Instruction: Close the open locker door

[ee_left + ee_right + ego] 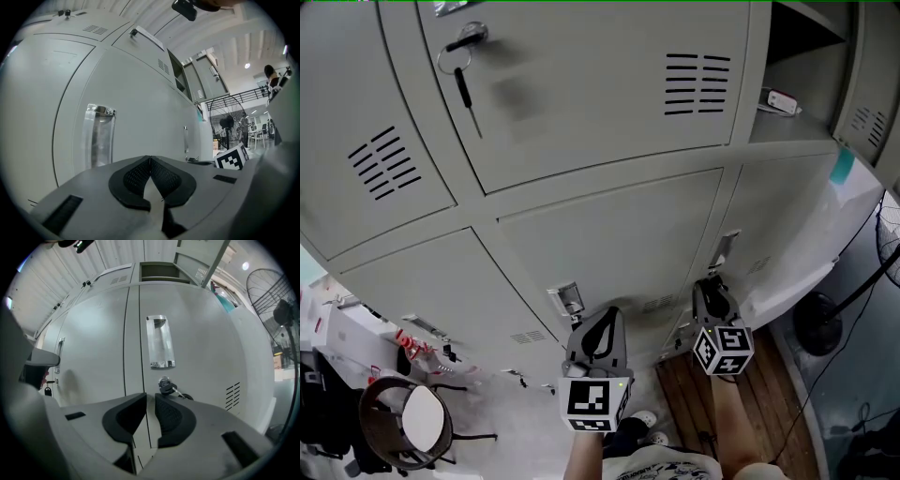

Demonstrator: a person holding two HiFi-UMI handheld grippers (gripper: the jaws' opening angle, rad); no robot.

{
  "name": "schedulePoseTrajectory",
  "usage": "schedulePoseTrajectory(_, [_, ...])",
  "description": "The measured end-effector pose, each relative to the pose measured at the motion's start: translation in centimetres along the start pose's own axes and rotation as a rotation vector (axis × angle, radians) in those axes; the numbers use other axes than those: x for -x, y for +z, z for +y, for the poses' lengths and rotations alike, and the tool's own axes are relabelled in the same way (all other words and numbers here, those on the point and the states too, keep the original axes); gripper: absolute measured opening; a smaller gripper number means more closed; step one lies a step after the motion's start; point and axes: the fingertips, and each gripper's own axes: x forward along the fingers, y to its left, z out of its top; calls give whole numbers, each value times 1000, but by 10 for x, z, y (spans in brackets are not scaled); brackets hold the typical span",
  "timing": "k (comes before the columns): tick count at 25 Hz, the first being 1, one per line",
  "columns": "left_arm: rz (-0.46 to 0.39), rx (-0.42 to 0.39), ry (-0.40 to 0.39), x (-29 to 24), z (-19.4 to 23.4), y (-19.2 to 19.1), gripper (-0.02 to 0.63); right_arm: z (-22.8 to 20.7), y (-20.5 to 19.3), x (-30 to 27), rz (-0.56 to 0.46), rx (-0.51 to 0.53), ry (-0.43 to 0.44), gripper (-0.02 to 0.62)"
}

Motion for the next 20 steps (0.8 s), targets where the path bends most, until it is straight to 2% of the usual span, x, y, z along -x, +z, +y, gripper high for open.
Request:
schedulePoseTrajectory(7, [-9, 3, -33, -10, -12, 2, 5, 11, 3, 12, 1, -11, 50, 51])
schedulePoseTrajectory(12, [-22, 1, -82, -22, -32, 7, 5, 12, 26, 40, -50, -7, 55, 51])
schedulePoseTrajectory(16, [-44, -4, -134, -32, -54, 16, 5, -5, 56, 72, -128, 13, -22, 50])
schedulePoseTrajectory(17, [-50, -3, -145, -35, -60, 18, 5, -12, 63, 81, -148, 19, -50, 7])
schedulePoseTrajectory(20, [-64, 1, -178, -44, -76, 24, 5, -35, 80, 105, -190, 36, -129, -3])
